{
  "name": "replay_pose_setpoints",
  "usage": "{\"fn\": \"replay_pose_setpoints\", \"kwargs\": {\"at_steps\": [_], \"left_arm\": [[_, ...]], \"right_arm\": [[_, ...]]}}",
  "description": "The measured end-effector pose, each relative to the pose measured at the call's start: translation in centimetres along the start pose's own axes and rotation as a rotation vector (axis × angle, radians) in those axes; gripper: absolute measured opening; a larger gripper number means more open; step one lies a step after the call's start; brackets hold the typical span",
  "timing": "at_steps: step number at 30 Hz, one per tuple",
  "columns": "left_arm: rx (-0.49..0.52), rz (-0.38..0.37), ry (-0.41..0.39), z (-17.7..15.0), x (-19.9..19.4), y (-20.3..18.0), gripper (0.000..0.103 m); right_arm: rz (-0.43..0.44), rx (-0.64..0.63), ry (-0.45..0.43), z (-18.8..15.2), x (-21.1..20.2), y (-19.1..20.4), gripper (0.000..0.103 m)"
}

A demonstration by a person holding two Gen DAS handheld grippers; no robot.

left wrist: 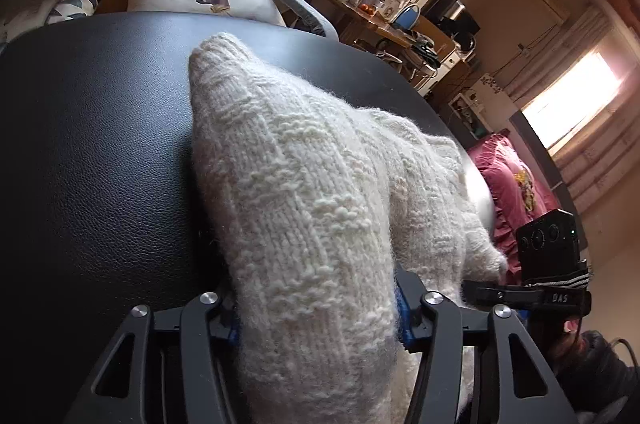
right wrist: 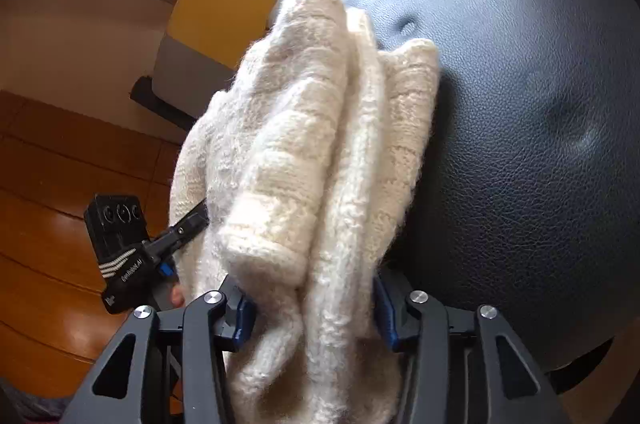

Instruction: Fold clothes

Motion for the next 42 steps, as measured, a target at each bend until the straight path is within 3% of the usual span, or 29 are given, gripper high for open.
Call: {"fn": "replay_pose_setpoints", "kwargs": {"at_steps": [3, 6, 8, 9, 12, 17, 25, 29, 31, 35, 36, 37, 40, 42], "left_arm": [[0.021, 0.008, 0.022, 0.3, 0.2, 0.0, 0.069], [0.009, 0.000, 0.006, 0.1, -0.1, 0.0, 0.055], [0.014, 0.010, -0.010, 0.0, -0.4, -0.4, 0.048], [0.036, 0.030, -0.022, 0.0, -0.6, -1.0, 0.046], [0.065, 0.036, -0.050, 0.5, -0.7, -2.4, 0.043], [0.099, -0.040, -0.066, 2.9, 0.8, -4.9, 0.043], [0.303, -0.188, -0.095, 11.8, 5.5, -14.9, 0.043], [0.379, -0.247, -0.059, 16.1, 10.2, -19.1, 0.044], [0.416, -0.227, -0.017, 17.2, 13.6, -20.4, 0.044], [0.444, -0.162, 0.130, 17.3, 20.9, -20.9, 0.046], [0.450, -0.132, 0.167, 17.0, 22.6, -20.5, 0.051], [0.435, -0.130, 0.172, 16.8, 23.4, -19.9, 0.057], [0.355, -0.179, 0.169, 17.2, 23.4, -18.2, 0.067], [0.358, -0.177, 0.160, 17.4, 22.9, -18.1, 0.067]], "right_arm": [[-0.025, 0.003, 0.000, -0.1, 0.5, 0.6, 0.054], [-0.064, -0.049, 0.004, -0.3, 1.0, 1.5, 0.052], [-0.126, -0.072, -0.006, -0.6, 1.2, 2.4, 0.038], [-0.153, -0.092, -0.015, -0.7, 1.2, 2.9, 0.036], [-0.233, -0.183, -0.059, -1.3, 1.1, 4.9, 0.031], [-0.243, -0.151, -0.160, -0.6, -1.0, 4.9, 0.030], [-0.311, -0.128, -0.369, 5.5, -13.1, 0.5, 0.029], [-0.366, -0.108, -0.478, 9.3, -19.8, -2.0, 0.030], [-0.399, -0.066, -0.498, 11.2, -22.5, -5.3, 0.030], [-0.438, 0.078, -0.443, 11.4, -21.6, -11.2, 0.030], [-0.437, 0.127, -0.421, 11.3, -20.5, -12.5, 0.031], [-0.407, 0.149, -0.429, 11.2, -21.0, -14.0, 0.036], [-0.303, 0.168, -0.482, 10.4, -21.6, -15.4, 0.037], [-0.262, 0.182, -0.486, 10.3, -21.9, -15.8, 0.041]]}}
Point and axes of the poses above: each gripper's, at about its wrist camera, not at the fingertips, and x roughly the way its jaws point, y to its left, z to its top, the point moved 1 cm from there along x, roughly the way its jaws point, and after that the axes turned 3 degrees about x, right-handed, at the moved point
